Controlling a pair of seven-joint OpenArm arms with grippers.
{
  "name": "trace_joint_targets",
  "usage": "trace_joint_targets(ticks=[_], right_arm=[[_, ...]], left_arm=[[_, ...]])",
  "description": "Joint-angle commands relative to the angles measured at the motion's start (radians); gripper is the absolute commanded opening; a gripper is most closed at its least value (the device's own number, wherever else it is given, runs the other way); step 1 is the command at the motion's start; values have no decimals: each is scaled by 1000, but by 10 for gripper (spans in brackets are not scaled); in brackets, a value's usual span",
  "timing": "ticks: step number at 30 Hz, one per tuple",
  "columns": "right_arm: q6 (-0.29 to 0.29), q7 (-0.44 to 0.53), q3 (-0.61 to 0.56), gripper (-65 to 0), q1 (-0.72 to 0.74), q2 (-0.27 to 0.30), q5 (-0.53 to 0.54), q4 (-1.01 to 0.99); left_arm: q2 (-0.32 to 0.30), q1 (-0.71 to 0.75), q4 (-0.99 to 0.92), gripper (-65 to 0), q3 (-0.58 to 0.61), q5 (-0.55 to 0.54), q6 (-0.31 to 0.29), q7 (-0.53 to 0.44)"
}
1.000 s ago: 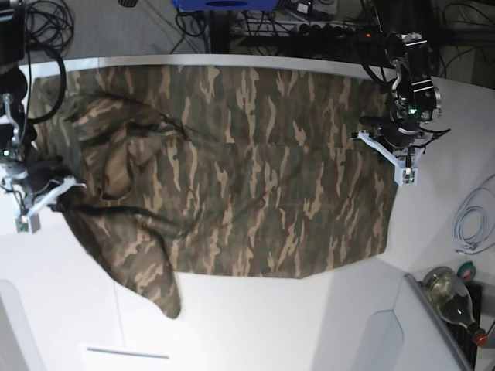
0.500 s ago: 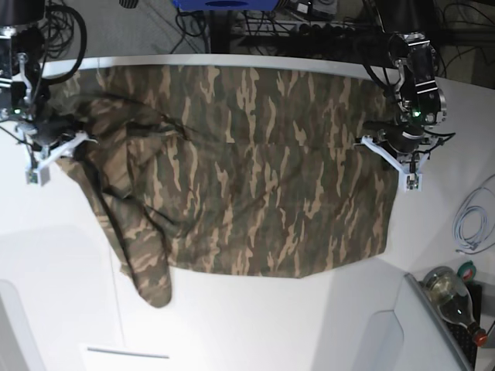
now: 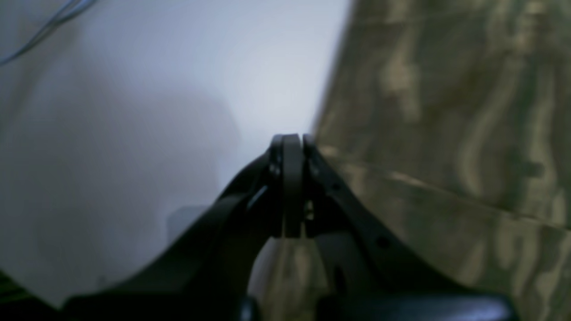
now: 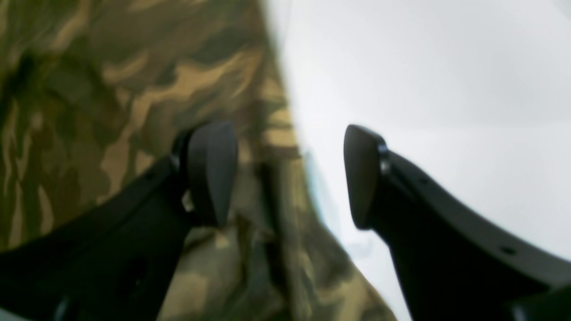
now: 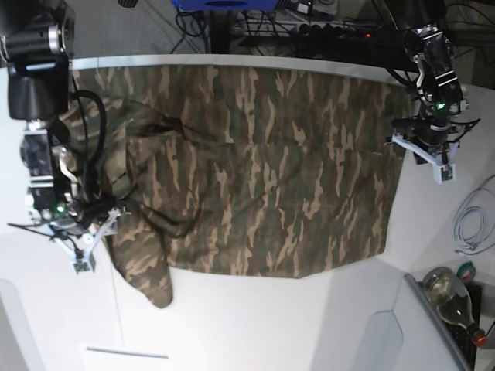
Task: Layout the t-shirt on the table in an organized manner, then fold the t-shirt properly
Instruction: 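Grasp the shirt sides with both grippers and lift them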
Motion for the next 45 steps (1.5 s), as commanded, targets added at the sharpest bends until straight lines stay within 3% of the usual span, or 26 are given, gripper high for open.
trace_joint_targets(ticks=[1,5,11,12,15,16,18,22,31,38,42,44,45], right_arm=[[-9,27,5,-285,50,25,-16,-10],[-9,30,4,-285,72,22,-16,-61],[-10,121,4,-302,126,26,-18,-237],[-10,122,4,-348,132,28,-18,-260],[-9,124,8,-632,130,26,-18,-263],[-9,124,8,-650,129,26,-18,-260],[-9,121,8,-627,113,26,-18,-228],[-9,118,8,-650,66,25,-18,-111],[-9,62,10,-650,49,23,-18,-84],[-9,45,7,-650,-49,23,-18,94],[-9,10,5,-650,-68,22,-16,123],[-9,10,5,-650,-82,22,-16,149],[-9,9,5,-650,-85,22,-16,163]], left_arm=[[-11,-9,20,-650,-9,-4,-1,-24],[-19,7,20,-650,-20,-6,-1,-27],[-31,14,18,-650,-20,-7,-1,-29],[-31,13,18,-650,-20,-4,-1,-29],[-31,10,18,-650,-20,-4,-1,-26],[-31,8,18,-650,-20,-4,-1,-26],[-31,7,15,-650,-18,-3,-1,-26],[-31,7,18,-650,-17,-3,-1,-26],[-33,-41,-9,-650,-17,-1,-1,-24],[-148,-230,-192,-650,88,-3,-1,-24],[-191,-372,-388,-224,151,-14,-1,-30],[-198,-444,-497,-107,178,-14,-2,-33],[-198,-481,-559,-97,203,-14,-2,-35]])
